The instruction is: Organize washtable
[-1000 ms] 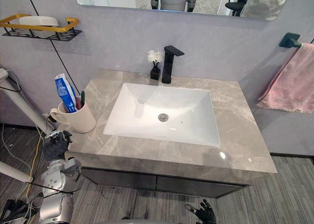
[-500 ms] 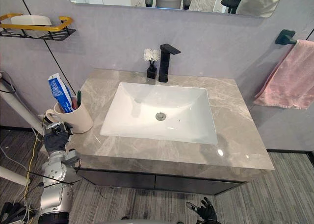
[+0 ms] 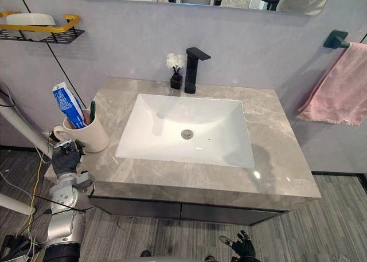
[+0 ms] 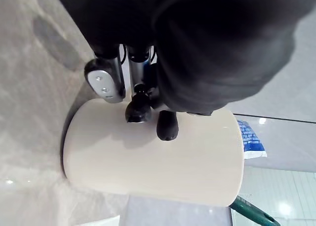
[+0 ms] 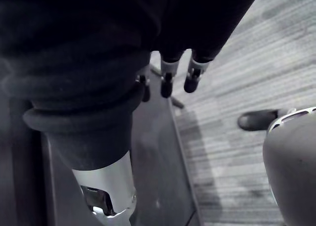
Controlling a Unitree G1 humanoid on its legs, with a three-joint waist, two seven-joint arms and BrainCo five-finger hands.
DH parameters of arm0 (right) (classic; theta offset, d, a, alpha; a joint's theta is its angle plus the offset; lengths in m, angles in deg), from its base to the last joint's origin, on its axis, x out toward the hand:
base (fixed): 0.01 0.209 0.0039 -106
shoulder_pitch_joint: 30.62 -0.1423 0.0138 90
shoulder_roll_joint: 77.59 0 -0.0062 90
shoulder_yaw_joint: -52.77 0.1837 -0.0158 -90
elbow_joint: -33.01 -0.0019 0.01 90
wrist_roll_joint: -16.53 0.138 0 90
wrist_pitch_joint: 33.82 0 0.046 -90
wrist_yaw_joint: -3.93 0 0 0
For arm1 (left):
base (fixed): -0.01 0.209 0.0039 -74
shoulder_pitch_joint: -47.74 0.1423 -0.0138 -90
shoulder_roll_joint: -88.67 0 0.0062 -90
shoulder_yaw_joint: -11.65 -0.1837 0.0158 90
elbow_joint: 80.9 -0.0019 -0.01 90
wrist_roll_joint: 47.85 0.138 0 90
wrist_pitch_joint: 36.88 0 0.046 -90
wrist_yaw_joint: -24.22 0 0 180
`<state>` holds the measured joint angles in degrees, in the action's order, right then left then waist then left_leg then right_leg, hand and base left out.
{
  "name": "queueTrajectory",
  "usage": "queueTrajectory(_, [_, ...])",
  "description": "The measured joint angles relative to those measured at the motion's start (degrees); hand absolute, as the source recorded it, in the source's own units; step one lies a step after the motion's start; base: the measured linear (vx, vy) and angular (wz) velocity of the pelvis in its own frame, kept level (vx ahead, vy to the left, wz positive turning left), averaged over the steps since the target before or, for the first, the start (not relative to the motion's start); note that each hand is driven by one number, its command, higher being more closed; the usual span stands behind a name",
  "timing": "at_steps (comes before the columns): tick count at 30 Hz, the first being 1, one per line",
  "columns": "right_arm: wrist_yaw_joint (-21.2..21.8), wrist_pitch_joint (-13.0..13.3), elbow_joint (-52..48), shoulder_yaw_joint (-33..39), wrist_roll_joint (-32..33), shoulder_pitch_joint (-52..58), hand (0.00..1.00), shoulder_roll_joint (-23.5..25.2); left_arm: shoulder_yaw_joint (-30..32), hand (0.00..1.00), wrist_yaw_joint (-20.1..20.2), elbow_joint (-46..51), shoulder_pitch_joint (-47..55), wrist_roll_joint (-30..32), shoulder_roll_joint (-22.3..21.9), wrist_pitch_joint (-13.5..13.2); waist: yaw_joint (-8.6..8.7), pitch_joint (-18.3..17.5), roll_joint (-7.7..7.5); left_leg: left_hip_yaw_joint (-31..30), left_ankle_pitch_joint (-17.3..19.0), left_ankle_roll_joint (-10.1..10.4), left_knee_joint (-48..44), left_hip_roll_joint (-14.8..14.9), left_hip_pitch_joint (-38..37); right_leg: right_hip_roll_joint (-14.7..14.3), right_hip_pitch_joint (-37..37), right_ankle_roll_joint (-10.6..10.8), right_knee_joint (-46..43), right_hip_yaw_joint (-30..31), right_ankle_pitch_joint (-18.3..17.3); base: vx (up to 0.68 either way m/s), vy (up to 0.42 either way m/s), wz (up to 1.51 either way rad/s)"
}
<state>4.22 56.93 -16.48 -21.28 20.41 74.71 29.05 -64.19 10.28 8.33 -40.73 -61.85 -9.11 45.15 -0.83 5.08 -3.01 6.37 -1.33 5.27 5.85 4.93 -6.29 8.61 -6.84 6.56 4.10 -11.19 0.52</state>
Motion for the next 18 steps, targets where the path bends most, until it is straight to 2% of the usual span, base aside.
queueTrajectory(18, [0.0, 0.0, -1.6, 0.4, 0.0, -0.3, 0.00, -0.1, 0.0, 1.00, -1.3, -4.6, -4.4, -1.3, 1.1, 0.1, 0.24, 1.0, 0.59, 1.3, 0.1, 0.1, -0.3, 0.1, 1.7, -0.1, 2.3, 0.0, 0.0, 1.4, 0.6, -0.01, -0.006, -0.03])
